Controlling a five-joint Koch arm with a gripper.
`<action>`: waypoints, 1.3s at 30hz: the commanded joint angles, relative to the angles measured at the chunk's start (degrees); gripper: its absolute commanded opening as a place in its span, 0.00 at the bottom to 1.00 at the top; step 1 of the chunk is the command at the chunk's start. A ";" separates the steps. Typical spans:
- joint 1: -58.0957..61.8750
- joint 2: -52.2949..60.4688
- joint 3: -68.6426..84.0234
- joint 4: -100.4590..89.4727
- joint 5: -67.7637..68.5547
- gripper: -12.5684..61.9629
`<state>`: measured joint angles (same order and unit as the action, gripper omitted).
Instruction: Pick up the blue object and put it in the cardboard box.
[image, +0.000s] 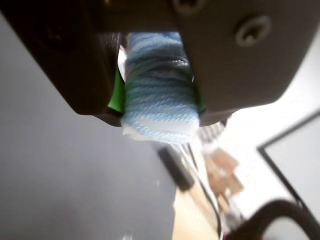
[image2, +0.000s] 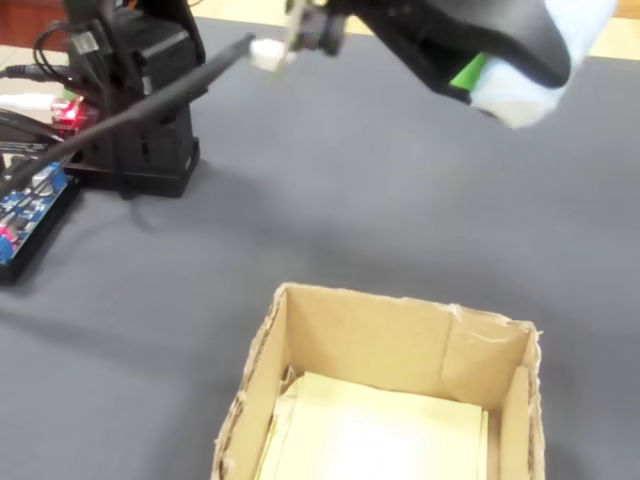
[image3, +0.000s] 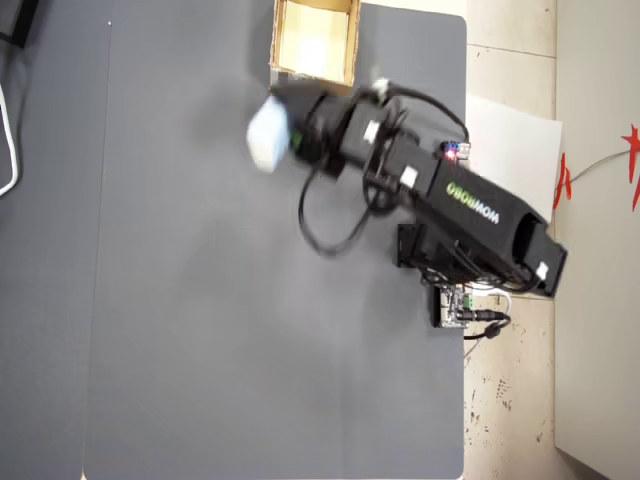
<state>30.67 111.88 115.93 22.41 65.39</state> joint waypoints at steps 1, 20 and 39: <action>1.41 1.05 -5.62 -0.44 -1.67 0.30; 24.43 -21.71 -15.73 3.52 1.58 0.31; 25.40 -19.51 -14.06 0.18 13.10 0.62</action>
<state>56.69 88.86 105.12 28.30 75.41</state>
